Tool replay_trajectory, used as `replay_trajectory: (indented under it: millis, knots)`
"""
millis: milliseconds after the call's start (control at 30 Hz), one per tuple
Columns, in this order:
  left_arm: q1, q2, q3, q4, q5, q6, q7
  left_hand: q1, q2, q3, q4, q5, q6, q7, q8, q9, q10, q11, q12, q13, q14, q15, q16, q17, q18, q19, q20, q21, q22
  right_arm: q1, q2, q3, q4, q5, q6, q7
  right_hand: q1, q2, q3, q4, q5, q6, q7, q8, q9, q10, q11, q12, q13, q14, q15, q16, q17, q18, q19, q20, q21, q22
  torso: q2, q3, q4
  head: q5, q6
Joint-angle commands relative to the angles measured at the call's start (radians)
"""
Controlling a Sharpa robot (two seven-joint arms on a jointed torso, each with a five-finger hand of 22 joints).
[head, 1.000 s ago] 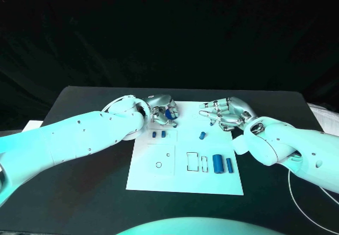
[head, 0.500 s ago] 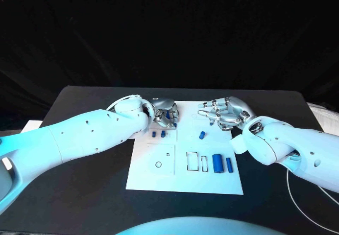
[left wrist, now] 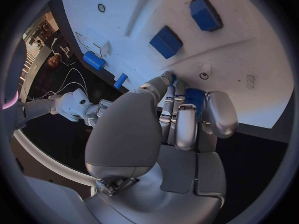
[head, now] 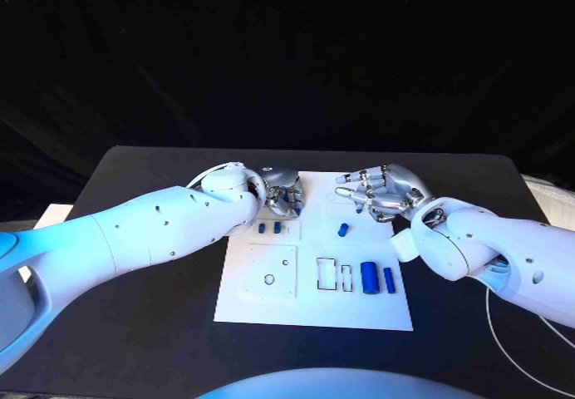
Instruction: Assemble the parts on the task board
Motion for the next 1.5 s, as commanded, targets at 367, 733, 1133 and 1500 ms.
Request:
replay_trajectory:
  millis: [367,733,1133,1500]
  knots:
    - [-0.010,0.012,-0.002,-0.011,-0.022,0.048,-0.048,0.005,0.011,0.040,-0.019,-0.004,0.035,-0.002,-0.005,-0.007,0.048,-0.008,-0.022,-0.005,0.034,-0.012,-0.003,-0.008,-0.021,0.031,-0.012,0.019,0.015,-0.001,0.000,0.000,0.005,-0.002,0.018,0.009,-0.006,0.003,-0.005,0.000,0.006,-0.001,-0.001,-0.001,0.000,0.003,-0.002,0.008,0.001,0.045,-0.010,-0.003,0.004,0.013,0.005,-0.007,-0.002,0.087,0.000,0.0006,0.0002,-0.004,-0.004]
    - [-0.013,-0.011,0.007,0.019,0.010,-0.035,-0.052,-0.003,0.010,0.062,-0.034,-0.003,0.065,-0.003,-0.004,-0.011,0.083,-0.012,-0.039,-0.005,0.034,-0.016,-0.004,-0.017,-0.022,0.030,-0.017,0.026,0.024,-0.001,-0.001,0.000,0.005,-0.002,0.017,0.010,-0.006,0.003,-0.005,0.000,0.006,-0.001,-0.001,-0.001,0.000,0.003,-0.002,0.008,0.001,0.045,-0.010,-0.003,0.004,0.013,0.005,-0.007,-0.002,0.087,-0.001,-0.0002,0.0003,-0.005,0.002]
    - [-0.009,-0.093,0.043,0.116,0.112,-0.091,-0.073,-0.018,0.002,0.063,-0.034,-0.001,0.072,-0.001,-0.007,-0.014,0.093,-0.011,-0.051,-0.006,0.033,-0.015,-0.005,-0.023,-0.020,0.028,-0.016,0.019,0.020,-0.001,-0.003,0.000,0.001,-0.002,0.018,0.008,-0.006,0.004,-0.005,0.000,0.006,-0.001,-0.001,0.000,0.000,0.004,-0.002,0.010,0.002,0.045,-0.010,-0.003,0.005,0.013,0.005,-0.007,-0.002,0.087,-0.002,-0.0001,0.0034,-0.004,0.011]
    - [-0.007,-0.164,0.049,0.137,0.150,-0.053,-0.075,-0.020,0.001,0.064,-0.034,-0.001,0.073,-0.002,-0.007,-0.014,0.094,-0.011,-0.052,-0.006,0.034,-0.015,-0.005,-0.022,-0.021,0.029,-0.016,0.023,0.023,-0.001,-0.005,0.000,0.000,-0.002,0.018,0.008,-0.006,0.004,-0.005,0.000,0.006,-0.001,-0.001,0.000,0.000,0.004,-0.002,0.010,0.002,0.045,-0.010,-0.003,0.005,0.013,0.005,-0.007,-0.002,0.087,-0.003,-0.0018,0.0081,-0.002,0.013]
